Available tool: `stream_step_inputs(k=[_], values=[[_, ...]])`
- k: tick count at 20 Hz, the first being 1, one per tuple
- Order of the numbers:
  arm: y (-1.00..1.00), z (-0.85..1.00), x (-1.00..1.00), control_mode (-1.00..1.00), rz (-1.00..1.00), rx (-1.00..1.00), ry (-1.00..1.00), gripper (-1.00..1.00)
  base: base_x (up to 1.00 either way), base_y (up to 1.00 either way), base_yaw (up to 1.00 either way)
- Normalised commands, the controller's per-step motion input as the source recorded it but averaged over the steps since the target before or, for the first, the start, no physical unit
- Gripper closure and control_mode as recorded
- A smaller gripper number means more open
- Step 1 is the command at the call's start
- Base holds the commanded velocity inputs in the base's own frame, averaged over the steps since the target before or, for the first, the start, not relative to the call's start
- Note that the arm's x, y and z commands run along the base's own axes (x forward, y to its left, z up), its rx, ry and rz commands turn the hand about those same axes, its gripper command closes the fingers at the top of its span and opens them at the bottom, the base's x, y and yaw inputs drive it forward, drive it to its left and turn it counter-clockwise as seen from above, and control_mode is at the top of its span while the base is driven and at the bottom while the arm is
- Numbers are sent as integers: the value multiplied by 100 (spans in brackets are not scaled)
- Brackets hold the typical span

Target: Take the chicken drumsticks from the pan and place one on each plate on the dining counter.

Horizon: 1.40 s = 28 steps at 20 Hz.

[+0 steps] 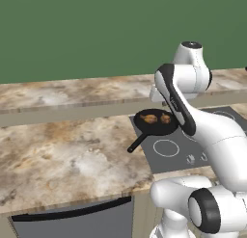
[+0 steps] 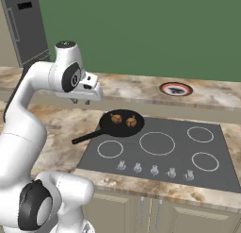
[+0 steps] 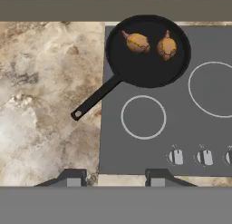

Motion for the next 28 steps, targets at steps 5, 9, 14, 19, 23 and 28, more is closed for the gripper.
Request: stream_step_inputs(k=[5,9,14,19,23,28], values=[[-5,-16,0,-100,17,0,0,-100,0,0,0],[-22,-35,0,-100,28,-4,0,-100,0,0,0],[-20,-42,5,-100,30,-16,0,-100,0,0,0],[-21,-48,17,-100,27,-10,-4,-100,0,0,0],[-14,-33,32,-100,21,-2,-4,-100,0,0,0],[0,-23,50,-100,8,0,-6,-100,0,0,0]])
